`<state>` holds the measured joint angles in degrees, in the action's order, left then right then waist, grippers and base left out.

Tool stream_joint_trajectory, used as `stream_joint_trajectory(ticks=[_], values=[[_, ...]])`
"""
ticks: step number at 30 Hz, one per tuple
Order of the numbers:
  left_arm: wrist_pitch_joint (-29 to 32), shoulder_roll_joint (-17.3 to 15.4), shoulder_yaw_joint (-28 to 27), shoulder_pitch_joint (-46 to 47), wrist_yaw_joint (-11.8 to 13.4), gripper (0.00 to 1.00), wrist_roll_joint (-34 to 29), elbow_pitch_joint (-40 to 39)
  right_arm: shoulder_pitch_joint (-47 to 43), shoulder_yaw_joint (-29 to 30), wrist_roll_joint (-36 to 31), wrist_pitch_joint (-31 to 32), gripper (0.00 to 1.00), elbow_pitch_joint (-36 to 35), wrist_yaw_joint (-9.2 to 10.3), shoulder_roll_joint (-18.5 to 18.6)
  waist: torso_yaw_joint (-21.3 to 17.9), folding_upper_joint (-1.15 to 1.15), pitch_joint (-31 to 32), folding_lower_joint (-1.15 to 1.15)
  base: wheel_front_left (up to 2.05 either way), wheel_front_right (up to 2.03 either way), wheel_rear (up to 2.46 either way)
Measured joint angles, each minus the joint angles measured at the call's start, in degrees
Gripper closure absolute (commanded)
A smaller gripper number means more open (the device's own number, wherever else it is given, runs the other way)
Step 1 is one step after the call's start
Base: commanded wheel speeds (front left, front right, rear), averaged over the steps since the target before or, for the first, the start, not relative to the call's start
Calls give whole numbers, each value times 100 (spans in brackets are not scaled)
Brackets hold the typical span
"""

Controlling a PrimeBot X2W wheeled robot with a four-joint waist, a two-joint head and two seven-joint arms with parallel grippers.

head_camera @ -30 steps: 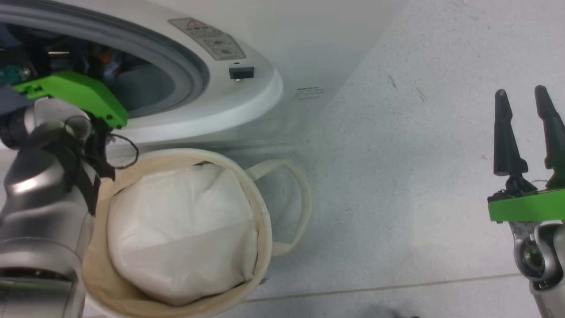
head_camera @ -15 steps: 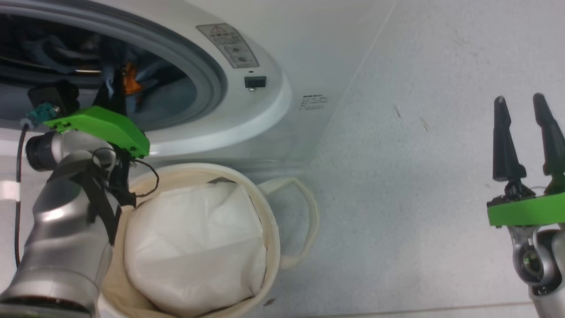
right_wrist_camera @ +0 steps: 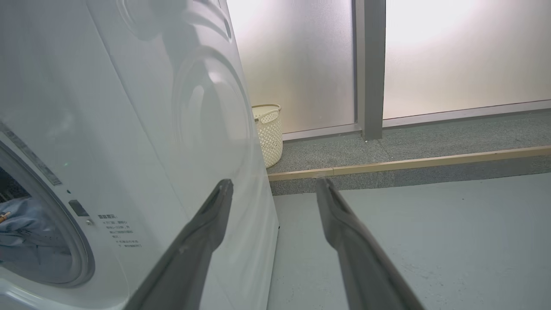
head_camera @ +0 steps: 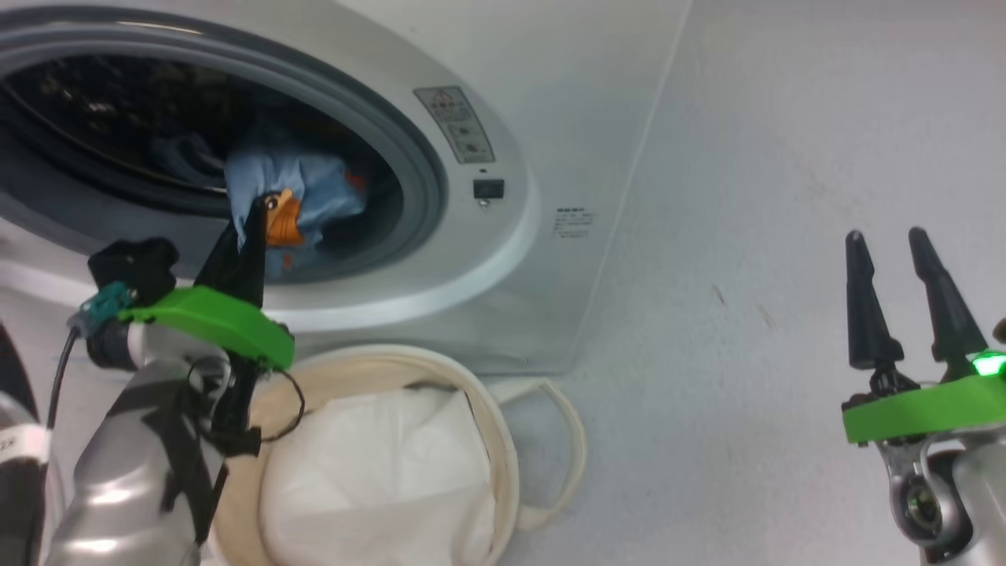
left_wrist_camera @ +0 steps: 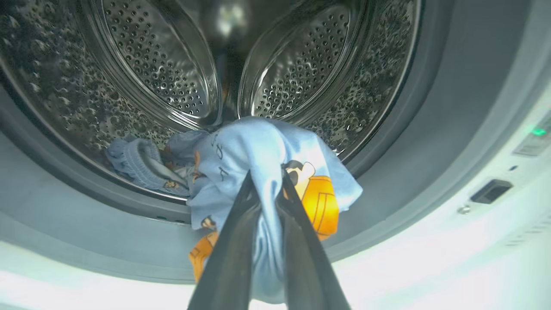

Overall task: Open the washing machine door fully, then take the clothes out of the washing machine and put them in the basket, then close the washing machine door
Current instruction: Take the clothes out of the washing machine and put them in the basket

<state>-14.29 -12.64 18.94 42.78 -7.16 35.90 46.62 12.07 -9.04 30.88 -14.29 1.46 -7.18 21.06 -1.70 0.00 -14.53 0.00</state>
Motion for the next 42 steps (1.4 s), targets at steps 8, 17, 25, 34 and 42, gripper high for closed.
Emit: stream_joint_trajectory(ticks=[8,17,25,34,42], values=[[383,-547,259,-606,0,100,575,-1276,-267,-14,49,0,0,181,0,-38,236,0,611,0,0,0,0],[1205,-1096,157,-1306,349,100,895,-3366,-470,-5,59,0,0,231,0,-71,517,0,990,0,0,0,0],[1975,-1523,18,-1938,1020,100,1027,-5304,-571,-18,99,0,0,231,0,-75,593,0,1070,0,0,0,0],[1907,-1494,265,-2966,1260,100,1043,-5363,-571,-79,99,0,0,231,0,-74,495,0,1042,0,0,0,0],[998,-980,614,-3205,748,100,880,-3577,-570,-123,99,0,0,226,0,-29,314,0,967,0,0,0,0]])
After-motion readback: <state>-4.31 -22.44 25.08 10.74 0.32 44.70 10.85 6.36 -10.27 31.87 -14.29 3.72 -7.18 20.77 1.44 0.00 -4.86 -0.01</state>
